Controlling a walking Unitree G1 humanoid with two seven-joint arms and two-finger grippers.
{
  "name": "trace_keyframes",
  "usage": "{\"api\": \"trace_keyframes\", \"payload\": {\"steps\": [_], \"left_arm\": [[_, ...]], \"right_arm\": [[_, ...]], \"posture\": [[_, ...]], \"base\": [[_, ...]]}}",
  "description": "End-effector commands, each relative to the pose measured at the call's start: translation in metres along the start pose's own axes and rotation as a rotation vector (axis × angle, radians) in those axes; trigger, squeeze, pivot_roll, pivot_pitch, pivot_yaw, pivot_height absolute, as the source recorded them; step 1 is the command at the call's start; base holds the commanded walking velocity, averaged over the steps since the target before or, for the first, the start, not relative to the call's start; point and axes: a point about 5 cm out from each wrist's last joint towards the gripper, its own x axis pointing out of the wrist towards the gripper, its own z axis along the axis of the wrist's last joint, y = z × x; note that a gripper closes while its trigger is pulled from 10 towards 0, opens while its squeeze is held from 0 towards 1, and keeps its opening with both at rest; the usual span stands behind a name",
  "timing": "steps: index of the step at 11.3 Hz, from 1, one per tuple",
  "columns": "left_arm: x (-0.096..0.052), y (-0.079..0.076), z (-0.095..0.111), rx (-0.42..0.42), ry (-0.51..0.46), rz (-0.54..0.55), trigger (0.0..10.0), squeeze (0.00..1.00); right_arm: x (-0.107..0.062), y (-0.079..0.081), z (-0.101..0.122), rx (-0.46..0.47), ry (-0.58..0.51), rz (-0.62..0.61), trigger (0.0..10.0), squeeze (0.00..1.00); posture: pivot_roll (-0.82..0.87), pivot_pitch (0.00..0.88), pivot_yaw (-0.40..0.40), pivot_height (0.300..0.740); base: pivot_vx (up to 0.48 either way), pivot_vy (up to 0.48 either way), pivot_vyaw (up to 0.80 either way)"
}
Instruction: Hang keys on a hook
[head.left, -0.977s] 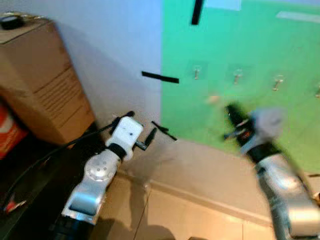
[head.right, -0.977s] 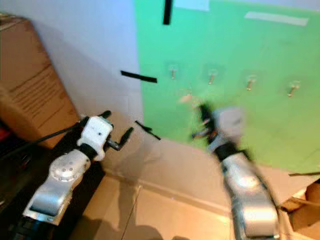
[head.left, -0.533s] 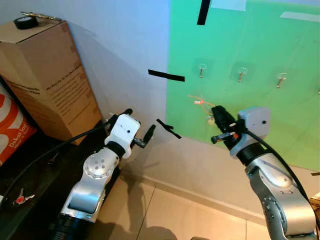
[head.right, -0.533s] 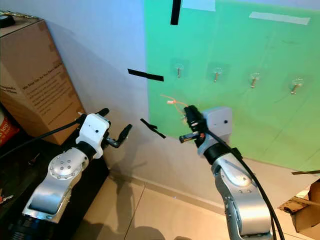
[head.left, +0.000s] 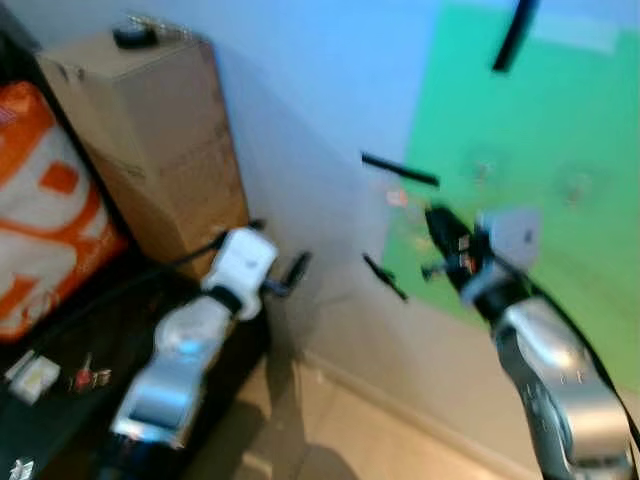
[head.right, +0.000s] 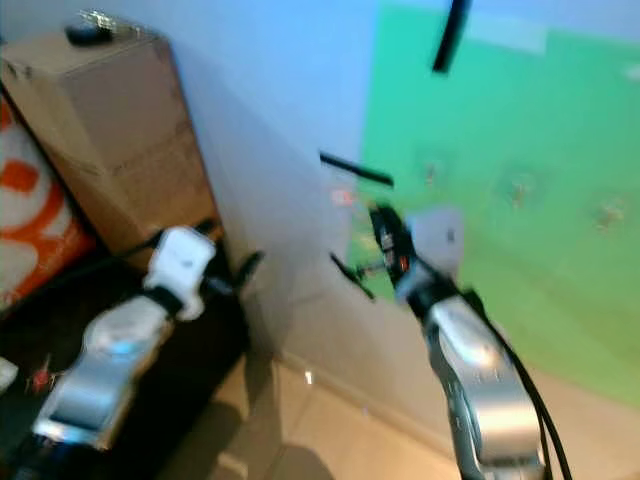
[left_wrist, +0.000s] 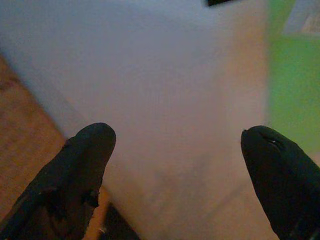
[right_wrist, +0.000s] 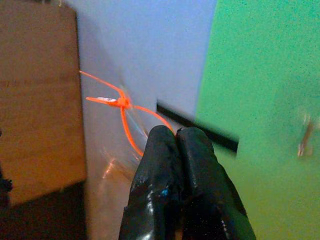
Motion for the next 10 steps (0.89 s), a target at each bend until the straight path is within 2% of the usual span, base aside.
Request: {"api": "trace_keyframes", "payload": {"steps": [1, 3, 6, 10], "left_arm": [[0.005, -0.006, 0.008, -0.005, -0.028, -0.024, 10.0, 0.0], [0.004, -0.011, 0.009, 0.006, -0.037, -0.083, 10.0, 0.0], [0.005, -0.017, 0.015, 0.012, -0.075, -0.223, 10.0, 0.0], [0.008, -0.028, 0.016, 0.013, -0.088, -0.368, 10.0, 0.0]], "right_arm": [[-0.002, -0.014, 0.009, -0.019, -0.032, -0.051, 10.0, 0.0], [-0.004, -0.019, 0.017, -0.044, -0.06, -0.017, 10.0, 0.0], [-0.022, -0.027, 0.023, -0.125, -0.028, 0.074, 10.0, 0.0], [-0.029, -0.028, 0.033, -0.16, -0.032, 0.106, 10.0, 0.0]], "posture": [[-0.14, 0.0, 0.035, 0.74], [-0.14, 0.0, 0.027, 0.74], [-0.16, 0.0, 0.03, 0.74], [-0.19, 0.0, 0.04, 0.74]], "base": [[0.465, 0.0, 0.0], [0.0, 0.0, 0.0], [0.0, 0.0, 0.0], [0.0, 0.0, 0.0]]}}
